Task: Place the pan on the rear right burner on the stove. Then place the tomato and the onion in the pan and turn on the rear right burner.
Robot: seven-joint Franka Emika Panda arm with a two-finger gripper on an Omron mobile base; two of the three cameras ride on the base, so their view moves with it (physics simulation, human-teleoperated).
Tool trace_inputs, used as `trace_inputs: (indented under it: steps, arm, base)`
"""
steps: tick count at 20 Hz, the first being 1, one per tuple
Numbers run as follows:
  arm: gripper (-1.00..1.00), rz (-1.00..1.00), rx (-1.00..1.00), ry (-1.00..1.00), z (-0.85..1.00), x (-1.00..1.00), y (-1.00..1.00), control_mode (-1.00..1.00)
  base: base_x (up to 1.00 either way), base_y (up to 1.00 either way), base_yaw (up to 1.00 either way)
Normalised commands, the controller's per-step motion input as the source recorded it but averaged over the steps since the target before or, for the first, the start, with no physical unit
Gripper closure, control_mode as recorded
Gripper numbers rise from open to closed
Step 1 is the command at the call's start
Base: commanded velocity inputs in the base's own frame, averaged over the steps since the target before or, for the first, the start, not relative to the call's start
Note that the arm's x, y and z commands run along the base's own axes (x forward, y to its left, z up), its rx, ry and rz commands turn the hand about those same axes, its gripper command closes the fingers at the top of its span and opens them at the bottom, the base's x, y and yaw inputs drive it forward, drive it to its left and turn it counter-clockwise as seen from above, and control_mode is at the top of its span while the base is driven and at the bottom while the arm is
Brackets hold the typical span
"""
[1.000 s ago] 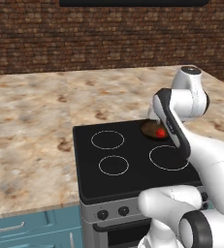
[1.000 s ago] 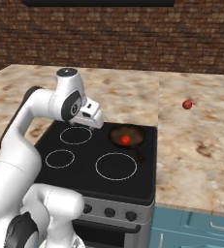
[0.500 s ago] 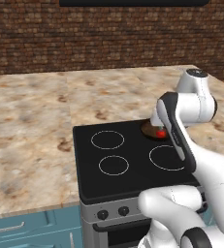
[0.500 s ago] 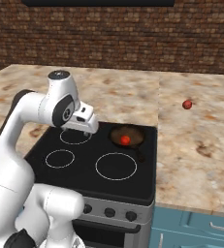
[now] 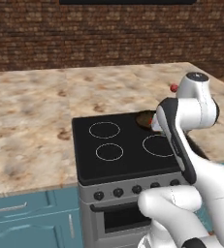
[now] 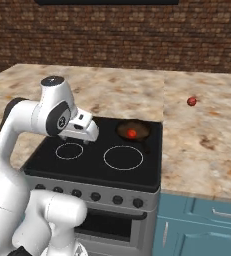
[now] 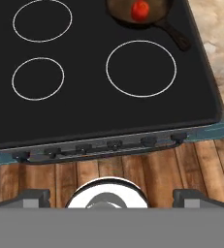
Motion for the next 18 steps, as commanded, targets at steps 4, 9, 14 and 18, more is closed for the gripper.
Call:
trace_inputs:
  steps: [4,9,14,18]
  arm:
    - [-1.00,0.00,0.00,0.00,0.00,0.00,0.00,1.00]
    - [-1.00,0.00,0.00,0.00,0.00,0.00,0.00,1.00]
    - [-1.00,0.00,0.00,0.00,0.00,0.00,0.00,1.00]
    - [-1.00,0.00,0.00,0.00,0.00,0.00,0.00,1.00]
  base:
    - [-1.00,-0.01,0.00]
    - [-0.21,-0.74,0.00]
    - [0.00,-1.00,0.00]
    - [0.00,-1.00,0.00]
